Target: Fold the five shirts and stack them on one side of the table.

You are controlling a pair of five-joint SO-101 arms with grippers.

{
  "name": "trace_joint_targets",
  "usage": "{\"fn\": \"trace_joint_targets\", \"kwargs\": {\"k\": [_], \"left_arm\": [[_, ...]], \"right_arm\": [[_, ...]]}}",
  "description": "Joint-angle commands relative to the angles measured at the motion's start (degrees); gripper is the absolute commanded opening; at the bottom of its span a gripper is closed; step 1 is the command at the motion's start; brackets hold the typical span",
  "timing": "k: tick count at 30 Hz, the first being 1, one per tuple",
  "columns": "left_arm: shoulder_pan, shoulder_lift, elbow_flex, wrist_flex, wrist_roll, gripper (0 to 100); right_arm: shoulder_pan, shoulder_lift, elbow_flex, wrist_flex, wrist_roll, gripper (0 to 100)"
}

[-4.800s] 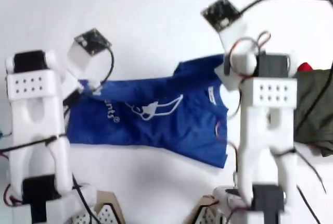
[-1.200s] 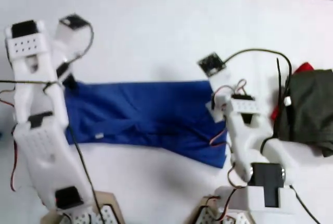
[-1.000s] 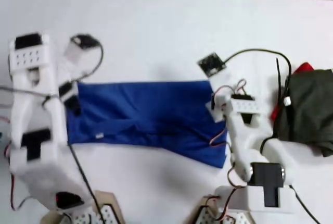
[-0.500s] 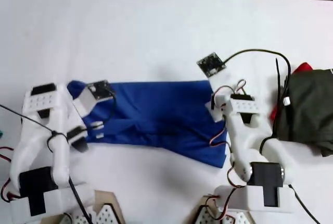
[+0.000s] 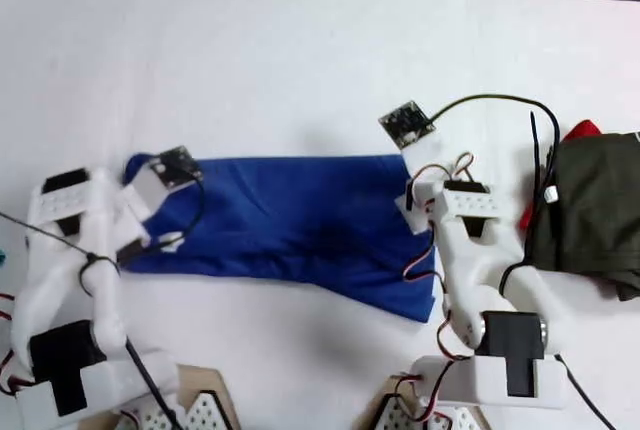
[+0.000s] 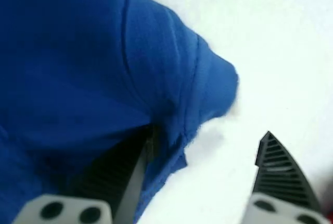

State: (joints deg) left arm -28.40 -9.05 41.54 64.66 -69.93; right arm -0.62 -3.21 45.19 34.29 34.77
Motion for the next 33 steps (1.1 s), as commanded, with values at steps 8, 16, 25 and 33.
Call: {"fn": "trace_joint_targets", "kwargs": {"k": [8, 16, 25, 33], "left_arm": [[-4.7, -2.9, -0.3, 8.0, -4.9, 2], [6.6, -3.1, -7.7, 13.6, 3.3, 2], [8.2, -2.8, -34.8, 30.4, 5.0, 29], [6.1, -2.6, -38.6, 32.6, 4.5, 29]], "right_arm": [[1.3, -0.2, -3.9, 0.3, -0.4, 31.0], [-2.1, -1.2, -3.9, 5.8, -0.2, 31.1], [-4.8, -16.4, -3.4, 17.6, 0.2, 38.7], [-7.8, -19.6, -3.5, 26.7, 5.6, 43.0]]}}
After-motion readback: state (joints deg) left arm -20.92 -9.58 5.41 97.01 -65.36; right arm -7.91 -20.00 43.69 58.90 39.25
